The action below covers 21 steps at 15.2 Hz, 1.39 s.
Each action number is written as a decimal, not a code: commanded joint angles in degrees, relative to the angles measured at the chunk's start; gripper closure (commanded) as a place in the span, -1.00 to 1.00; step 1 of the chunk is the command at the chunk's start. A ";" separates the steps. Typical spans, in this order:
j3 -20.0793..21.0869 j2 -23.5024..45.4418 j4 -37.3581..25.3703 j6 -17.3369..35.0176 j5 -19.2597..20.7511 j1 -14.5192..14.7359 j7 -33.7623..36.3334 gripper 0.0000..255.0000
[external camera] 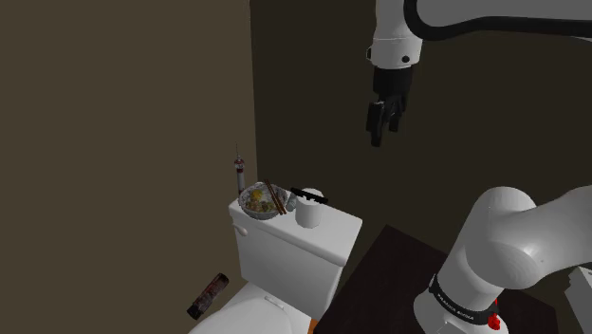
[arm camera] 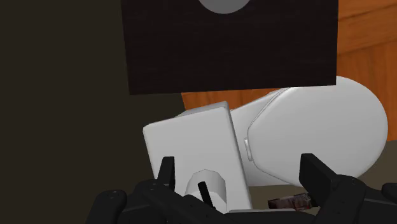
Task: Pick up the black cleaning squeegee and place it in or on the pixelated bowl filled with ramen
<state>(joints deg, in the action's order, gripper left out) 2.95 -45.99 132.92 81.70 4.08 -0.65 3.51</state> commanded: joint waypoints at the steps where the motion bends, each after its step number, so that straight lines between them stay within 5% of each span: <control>1: 0.00 0.00 0.00 0.00 0.00 0.00 0.00 -1.00; 11: -4.02 15.17 4.10 18.13 1.83 0.50 -6.83 -1.00; 21: -6.53 35.71 0.21 33.51 1.71 1.06 -13.62 -1.00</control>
<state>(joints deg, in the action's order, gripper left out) -3.45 -12.20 133.62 113.87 5.92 0.30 -9.44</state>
